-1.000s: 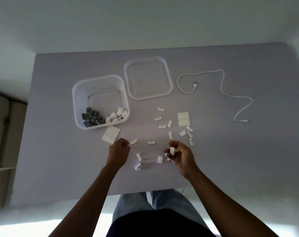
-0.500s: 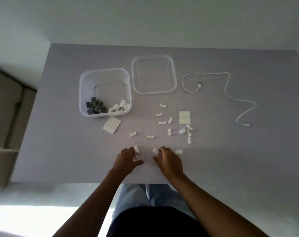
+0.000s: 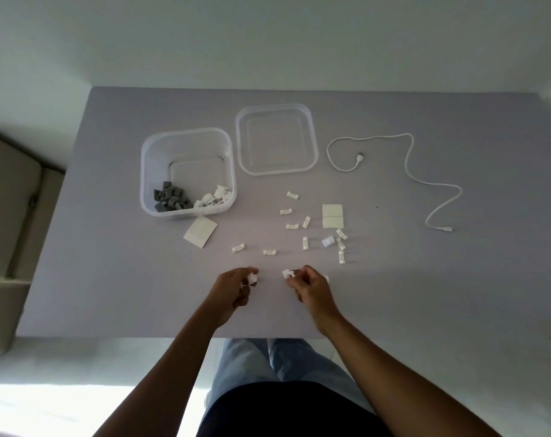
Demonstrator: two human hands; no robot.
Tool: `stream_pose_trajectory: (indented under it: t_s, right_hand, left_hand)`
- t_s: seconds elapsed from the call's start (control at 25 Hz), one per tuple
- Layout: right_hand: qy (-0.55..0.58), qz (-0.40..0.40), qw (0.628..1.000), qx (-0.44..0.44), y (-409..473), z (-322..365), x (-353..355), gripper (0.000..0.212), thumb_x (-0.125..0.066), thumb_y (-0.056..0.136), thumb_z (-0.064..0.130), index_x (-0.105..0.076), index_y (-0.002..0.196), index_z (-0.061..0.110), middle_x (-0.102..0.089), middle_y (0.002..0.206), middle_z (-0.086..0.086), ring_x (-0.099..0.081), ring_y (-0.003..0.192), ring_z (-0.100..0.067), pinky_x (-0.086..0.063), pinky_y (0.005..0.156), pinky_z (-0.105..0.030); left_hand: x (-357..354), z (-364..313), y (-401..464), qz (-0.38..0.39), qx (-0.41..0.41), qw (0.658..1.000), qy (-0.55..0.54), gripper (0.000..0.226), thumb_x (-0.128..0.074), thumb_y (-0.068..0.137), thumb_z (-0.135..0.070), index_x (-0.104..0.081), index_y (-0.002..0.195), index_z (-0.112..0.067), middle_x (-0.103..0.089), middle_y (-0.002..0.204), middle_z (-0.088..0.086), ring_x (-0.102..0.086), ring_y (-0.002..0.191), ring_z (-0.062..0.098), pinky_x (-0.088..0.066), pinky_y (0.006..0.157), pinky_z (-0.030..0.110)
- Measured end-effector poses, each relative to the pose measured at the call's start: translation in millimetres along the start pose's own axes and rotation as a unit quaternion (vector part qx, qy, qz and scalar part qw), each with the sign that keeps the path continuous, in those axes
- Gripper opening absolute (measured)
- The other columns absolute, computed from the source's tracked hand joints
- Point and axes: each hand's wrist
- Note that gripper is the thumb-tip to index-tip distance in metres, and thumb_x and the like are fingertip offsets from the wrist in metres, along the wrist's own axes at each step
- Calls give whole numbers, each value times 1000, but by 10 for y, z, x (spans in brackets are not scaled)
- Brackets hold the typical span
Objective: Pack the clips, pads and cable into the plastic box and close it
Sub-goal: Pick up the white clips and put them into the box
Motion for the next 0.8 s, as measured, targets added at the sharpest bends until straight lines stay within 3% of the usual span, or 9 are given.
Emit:
stream_pose_trajectory:
  t_s: [0.08,0.16,0.24,0.36,0.48,0.52,0.6,0.68,0.8]
  right_hand:
    - [142,4,989,-47,-8,40,190,27,-61,88,8,-53,65,20,-63,73,-6,-46,69,-19,-39,58,-26]
    - [212,11,976,-45,-21,55,410,39,-51,90,-1,-54,59,23,-65,77,-11,-49,68,-20,-39,58,-26]
    - [249,34,968,-21,-37,59,591,40,-44,87,-7,-49,58,21,-59,73,-15,-40,60,-21,-36,53,-25]
    - [275,48,960,1,-69,52,808,24,-47,77,-3,-43,64,17,-58,75,-17,-31,52,-18,-27,48,-25]
    - [147,-23,989,1,-40,-54,903,26,-62,91,20,-49,69,14,-57,69,-15,-41,51,-18,-33,47,-25]
    - [61,-54,997,15,-18,-99,913,28,-64,93,27,-50,73,14,-57,66,-12,-46,52,-17,-40,49,-25]
    - [-132,-83,986,57,42,-219,920,23,-62,94,34,-51,82,17,-61,70,-4,-55,58,-12,-49,57,-24]
    - [-270,-54,957,93,91,-311,888,12,-52,98,36,-55,100,25,-67,83,1,-63,70,-10,-48,62,-16]
    - [-395,-35,908,137,169,-384,818,25,-44,102,37,-61,117,27,-72,94,1,-68,82,-14,-48,70,-16]
  left_hand:
    - [-99,-125,-74,72,20,993,-91,27,-47,96,-14,-65,107,2,-48,77,7,-29,50,10,-24,45,23]
    - [-226,-237,-94,138,33,982,-122,21,-48,95,-23,-64,94,-8,-48,75,3,-27,51,10,-18,48,24]
    - [-337,-311,-62,173,55,977,-114,21,-53,93,-35,-58,80,-20,-48,73,-1,-27,50,9,-15,49,25]
    - [-524,-361,7,168,73,982,-37,30,-61,90,-45,-54,73,-21,-51,68,-1,-29,48,9,-19,46,23]
    - [-730,-346,67,126,-25,970,209,36,-65,88,-47,-57,76,-14,-52,63,1,-38,48,11,-29,46,22]
    - [-790,-303,93,99,-93,938,319,37,-67,86,-47,-59,80,-12,-55,65,1,-46,51,12,-35,49,21]
    - [-903,-189,136,44,-210,835,507,34,-70,83,-49,-60,90,-17,-63,78,1,-58,64,12,-44,57,22]
    - [-1026,-87,126,18,-252,749,612,39,-69,82,-52,-57,104,-23,-66,89,2,-62,76,17,-48,65,28]
    - [-1167,42,128,0,-277,685,674,42,-67,85,-47,-55,116,-21,-68,103,5,-65,89,23,-45,71,30]
Point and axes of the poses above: each hand's wrist, its own y-axis towards the middle knuckle, its own x-axis out of the back of the hand, z = x × y
